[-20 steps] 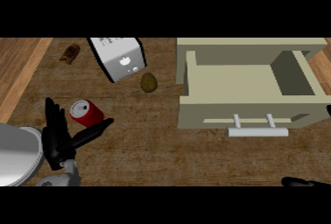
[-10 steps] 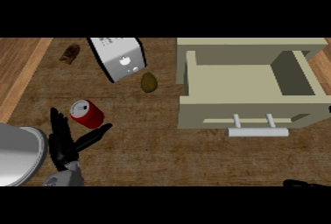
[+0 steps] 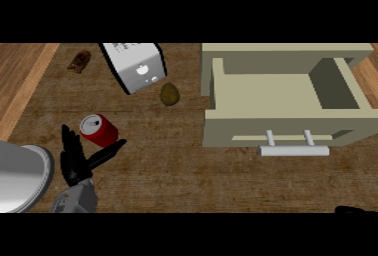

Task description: Pick up the can, place it into the drawer and close the drawer

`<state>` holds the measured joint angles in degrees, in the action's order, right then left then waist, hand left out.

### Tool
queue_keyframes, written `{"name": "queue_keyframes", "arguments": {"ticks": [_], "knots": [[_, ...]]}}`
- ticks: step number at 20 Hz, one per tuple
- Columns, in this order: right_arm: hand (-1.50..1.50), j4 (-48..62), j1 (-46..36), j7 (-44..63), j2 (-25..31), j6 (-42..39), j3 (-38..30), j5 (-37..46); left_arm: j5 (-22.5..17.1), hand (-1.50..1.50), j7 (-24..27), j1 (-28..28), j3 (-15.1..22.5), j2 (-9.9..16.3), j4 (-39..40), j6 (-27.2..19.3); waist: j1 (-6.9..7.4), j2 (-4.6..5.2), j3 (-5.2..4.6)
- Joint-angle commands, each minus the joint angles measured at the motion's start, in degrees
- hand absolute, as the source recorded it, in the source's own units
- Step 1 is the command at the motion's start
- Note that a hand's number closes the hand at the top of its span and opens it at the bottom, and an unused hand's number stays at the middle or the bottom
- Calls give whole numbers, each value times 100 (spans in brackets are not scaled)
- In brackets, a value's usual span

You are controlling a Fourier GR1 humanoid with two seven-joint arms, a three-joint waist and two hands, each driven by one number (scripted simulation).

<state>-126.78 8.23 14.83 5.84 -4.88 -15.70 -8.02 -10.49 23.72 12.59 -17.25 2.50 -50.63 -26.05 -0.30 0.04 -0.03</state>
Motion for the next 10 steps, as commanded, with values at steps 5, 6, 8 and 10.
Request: {"name": "queue_keyframes", "arguments": {"ticks": [5, 6, 8, 10], "knots": [[-150, -20, 98, -95, -26, -212, -99, -22, -420, -150, 1372, 903, -610, 346, 2206, 509, -40, 14, -4], [-150, -459, 304, 230, 26, -293, -164, -262, -497, -150, 1419, 957, -703, 488, 2343, 687, -59, 14, -5], [-150, 28, 329, -314, -115, -358, -260, -190, -518, -150, 1301, 804, -663, 785, 2269, 917, -27, 7, -1], [-150, -68, 179, -124, -113, -290, -113, 43, -542, -150, 1524, 1025, -586, 594, 2369, 718, -18, 5, -1]]}}
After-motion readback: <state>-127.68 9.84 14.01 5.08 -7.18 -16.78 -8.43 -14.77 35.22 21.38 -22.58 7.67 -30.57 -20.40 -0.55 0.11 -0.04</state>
